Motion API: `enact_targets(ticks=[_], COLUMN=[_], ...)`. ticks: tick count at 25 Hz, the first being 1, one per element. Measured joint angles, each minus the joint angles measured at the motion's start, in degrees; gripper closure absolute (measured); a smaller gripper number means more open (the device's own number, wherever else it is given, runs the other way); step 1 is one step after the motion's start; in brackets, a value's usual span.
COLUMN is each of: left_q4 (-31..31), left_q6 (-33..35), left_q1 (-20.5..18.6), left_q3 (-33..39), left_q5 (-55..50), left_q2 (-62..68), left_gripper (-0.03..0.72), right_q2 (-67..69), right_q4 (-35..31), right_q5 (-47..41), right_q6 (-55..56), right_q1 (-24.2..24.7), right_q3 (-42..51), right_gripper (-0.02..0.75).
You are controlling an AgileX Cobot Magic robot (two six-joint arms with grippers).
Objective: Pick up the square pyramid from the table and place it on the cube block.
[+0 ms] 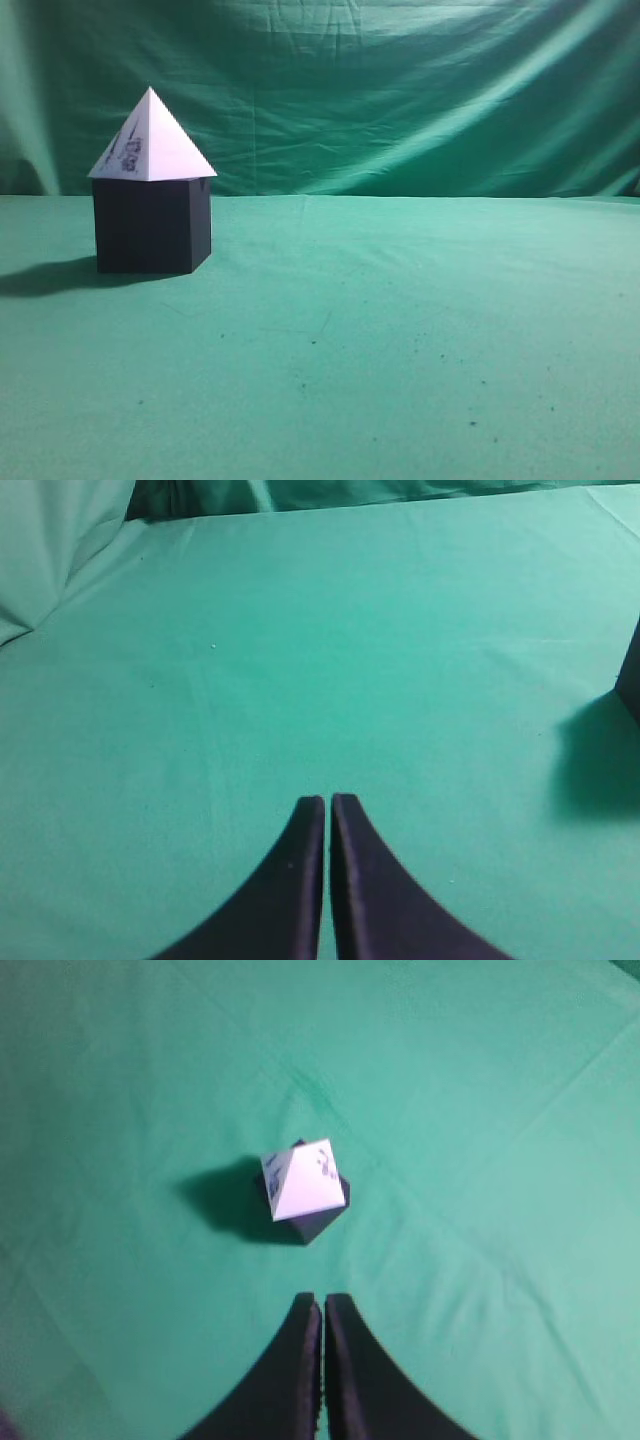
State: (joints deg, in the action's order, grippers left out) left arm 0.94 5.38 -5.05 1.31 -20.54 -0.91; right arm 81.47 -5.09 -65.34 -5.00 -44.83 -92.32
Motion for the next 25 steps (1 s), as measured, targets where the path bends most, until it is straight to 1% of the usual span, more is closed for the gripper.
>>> enact_targets(ticks=[3, 5, 7, 11, 14, 17, 19, 25], left_q4=[0.0, 0.0, 0.0, 0.0, 0.0, 0.0, 0.0, 0.0], left_q6=[0.0, 0.0, 0.0, 0.0, 0.0, 0.0, 0.0, 0.0], left_q1=[0.0, 0.0, 0.0, 0.0, 0.0, 0.0, 0.0, 0.0], left_q3=[0.0, 0.0, 0.0, 0.0, 0.0, 0.0, 0.0, 0.0], left_q5=[0.0, 0.0, 0.0, 0.04, 0.04, 0.04, 0.04, 0.04], left_q2=[0.0, 0.0, 0.0, 0.0, 0.0, 0.0, 0.0, 0.0], left_gripper=[0.688, 0.688, 0.688, 0.688, 0.688, 0.688, 0.688, 0.688], right_q2=[-4.17, -5.9, -7.07, -10.35, -14.85, -21.3, -26.31, -41.07], right_q4=[0.35, 0.76, 1.02, 1.69, 2.47, 2.69, 2.8, 2.8], right_q5=[0.98, 1.19, 0.48, -0.81, 0.74, 7.05, 12.27, 29.13], right_q6=[-0.51, -1.16, -1.45, -1.57, -1.71, -1.8, -1.8, -1.84], right_q1=[0.13, 0.36, 0.99, 3.95, 5.32, 7.65, 10.01, 21.9], right_q3=[5.42, 7.24, 7.78, 8.12, 10.18, 16.31, 22.8, 44.01], right_gripper=[0.738, 0.738, 0.738, 0.738, 0.738, 0.738, 0.738, 0.738])
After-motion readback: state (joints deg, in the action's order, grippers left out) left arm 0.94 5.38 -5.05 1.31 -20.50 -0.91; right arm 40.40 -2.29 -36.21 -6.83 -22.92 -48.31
